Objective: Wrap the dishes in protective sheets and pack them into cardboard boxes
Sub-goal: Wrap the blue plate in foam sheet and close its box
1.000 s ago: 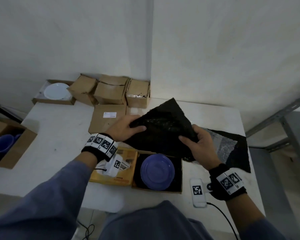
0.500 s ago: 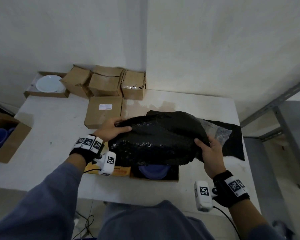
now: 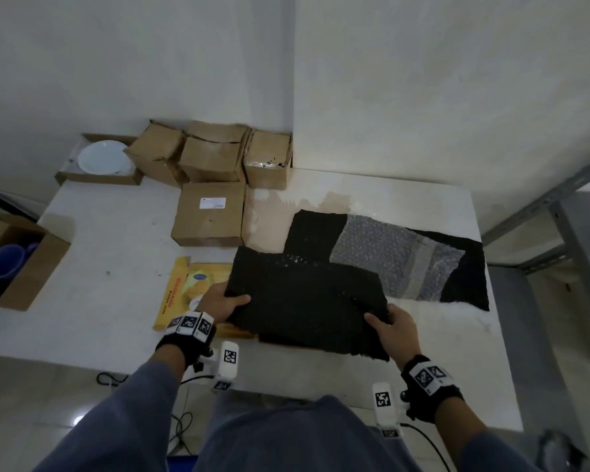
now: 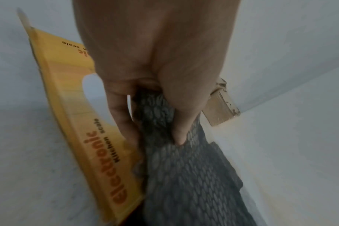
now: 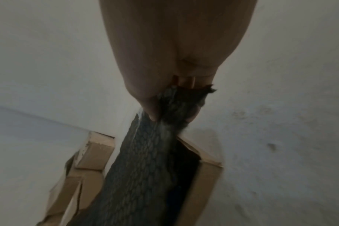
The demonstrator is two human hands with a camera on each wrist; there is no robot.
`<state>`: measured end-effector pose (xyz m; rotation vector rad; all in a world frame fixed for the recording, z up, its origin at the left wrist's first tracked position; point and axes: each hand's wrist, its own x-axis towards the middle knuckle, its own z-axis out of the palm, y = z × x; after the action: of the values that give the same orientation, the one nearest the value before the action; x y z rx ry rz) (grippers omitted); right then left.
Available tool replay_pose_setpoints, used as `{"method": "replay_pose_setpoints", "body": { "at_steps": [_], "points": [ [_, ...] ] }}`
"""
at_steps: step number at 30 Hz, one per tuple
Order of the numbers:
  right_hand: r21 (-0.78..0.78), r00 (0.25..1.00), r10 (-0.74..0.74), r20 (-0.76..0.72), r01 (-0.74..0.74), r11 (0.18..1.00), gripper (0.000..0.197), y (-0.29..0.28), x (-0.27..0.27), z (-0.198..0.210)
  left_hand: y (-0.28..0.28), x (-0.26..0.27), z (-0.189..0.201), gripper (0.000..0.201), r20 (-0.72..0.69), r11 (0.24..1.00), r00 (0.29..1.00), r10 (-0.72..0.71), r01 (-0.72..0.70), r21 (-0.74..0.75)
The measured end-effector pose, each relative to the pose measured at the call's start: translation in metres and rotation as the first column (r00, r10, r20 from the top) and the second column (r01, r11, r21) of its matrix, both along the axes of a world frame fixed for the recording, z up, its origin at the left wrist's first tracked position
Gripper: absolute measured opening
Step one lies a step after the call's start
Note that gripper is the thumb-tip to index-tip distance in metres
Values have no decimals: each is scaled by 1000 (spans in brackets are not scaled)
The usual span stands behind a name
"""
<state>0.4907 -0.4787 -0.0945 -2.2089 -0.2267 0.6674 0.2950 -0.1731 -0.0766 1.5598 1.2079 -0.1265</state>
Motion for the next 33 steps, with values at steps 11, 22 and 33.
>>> {"method": "replay_pose_setpoints", "body": {
  "at_steps": [11, 22, 33],
  "points": [
    [-268, 923, 209, 322, -123, 956, 42, 11, 0, 24, 5, -22, -13, 60, -159, 986, 985, -70, 93, 141],
    [-556, 485, 837, 253, -635, 536, 76, 71, -5, 29, -17, -1, 10, 58, -214, 608, 840, -499, 515, 604],
    [-802, 330, 941, 68, -543, 249, 109, 87, -8, 11, -42, 43, -7, 106, -625, 133, 409, -665, 888, 439]
  ]
}}
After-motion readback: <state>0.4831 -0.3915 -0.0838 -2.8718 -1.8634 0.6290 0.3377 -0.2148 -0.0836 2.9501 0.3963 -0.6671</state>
